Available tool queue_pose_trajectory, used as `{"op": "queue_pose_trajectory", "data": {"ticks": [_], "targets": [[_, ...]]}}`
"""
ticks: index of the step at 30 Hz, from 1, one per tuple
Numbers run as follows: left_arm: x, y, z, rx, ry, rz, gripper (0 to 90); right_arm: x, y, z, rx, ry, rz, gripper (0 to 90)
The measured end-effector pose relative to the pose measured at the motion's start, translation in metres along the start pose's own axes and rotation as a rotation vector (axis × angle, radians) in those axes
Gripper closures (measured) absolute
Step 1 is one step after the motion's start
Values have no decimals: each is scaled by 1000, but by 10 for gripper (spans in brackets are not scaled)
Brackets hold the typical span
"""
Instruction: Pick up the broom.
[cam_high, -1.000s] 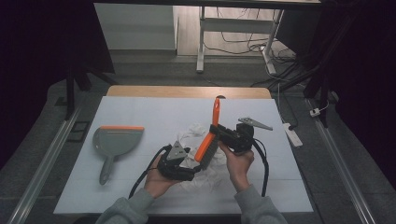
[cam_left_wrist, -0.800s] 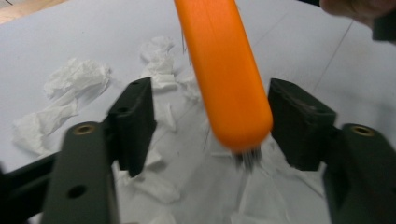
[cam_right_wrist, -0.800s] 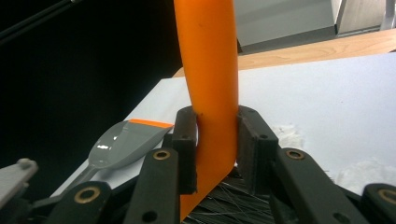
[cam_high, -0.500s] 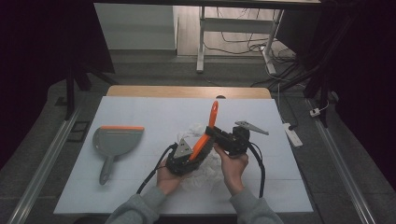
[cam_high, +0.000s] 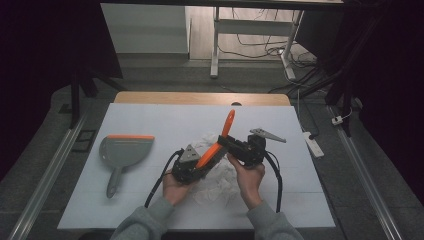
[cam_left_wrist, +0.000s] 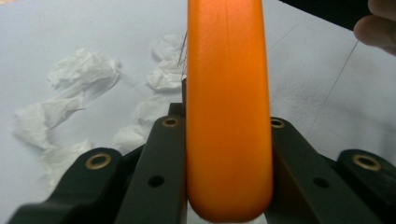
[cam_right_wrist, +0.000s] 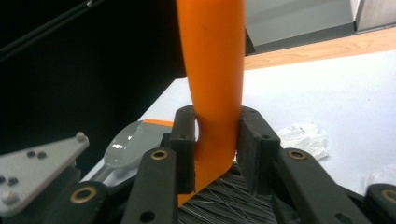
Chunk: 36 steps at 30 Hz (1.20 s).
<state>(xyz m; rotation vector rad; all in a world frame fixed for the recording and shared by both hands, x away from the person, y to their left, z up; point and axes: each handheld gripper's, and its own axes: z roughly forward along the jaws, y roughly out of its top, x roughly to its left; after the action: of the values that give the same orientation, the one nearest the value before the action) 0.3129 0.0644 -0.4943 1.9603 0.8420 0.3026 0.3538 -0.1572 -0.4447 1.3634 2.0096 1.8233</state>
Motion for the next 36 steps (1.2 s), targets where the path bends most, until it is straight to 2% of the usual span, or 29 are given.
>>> {"op": "queue_pose_trajectory", "data": {"ticks": [1,3,5,6,7,8,9,10,11,12,13,14,15,21,25,28,33,36], "targets": [[4,2,-5,9,4,-1,803,1,3,-1,17,0,-35,623],[7,3,-8,14,-3,-6,802,2,6,-4,11,0,-65,558],[14,5,-16,31,4,4,803,2,9,-7,34,4,-96,539],[17,6,-20,39,13,11,803,2,11,-9,48,2,-126,522],[20,6,-24,51,17,22,803,2,11,-9,48,2,-126,522],[22,7,-27,68,17,29,803,2,14,-12,77,-1,-178,479],[24,7,-31,82,23,40,803,2,14,-12,77,-1,-178,479],[26,8,-34,94,28,50,803,3,15,-13,97,2,-198,466],[28,8,-37,106,17,47,803,4,17,-17,132,1,-255,452],[29,9,-38,114,9,47,803,4,17,-17,132,1,-255,452],[31,10,-41,130,1,56,802,5,18,-18,180,5,-307,433],[31,11,-43,146,-7,62,802,5,18,-19,202,8,-330,428],[32,12,-45,157,-5,74,802,5,18,-19,202,8,-330,428],[34,17,-51,230,-42,107,801,7,18,-26,268,27,-430,396],[34,16,-50,277,-53,128,801,16,23,-34,302,36,-514,388],[30,17,-48,306,-65,155,801,26,27,-38,323,52,-572,382],[20,17,-41,345,-74,208,801,35,28,-39,352,75,-612,366],[15,17,-38,368,-81,237,801,37,26,-37,375,71,-653,358]]}}
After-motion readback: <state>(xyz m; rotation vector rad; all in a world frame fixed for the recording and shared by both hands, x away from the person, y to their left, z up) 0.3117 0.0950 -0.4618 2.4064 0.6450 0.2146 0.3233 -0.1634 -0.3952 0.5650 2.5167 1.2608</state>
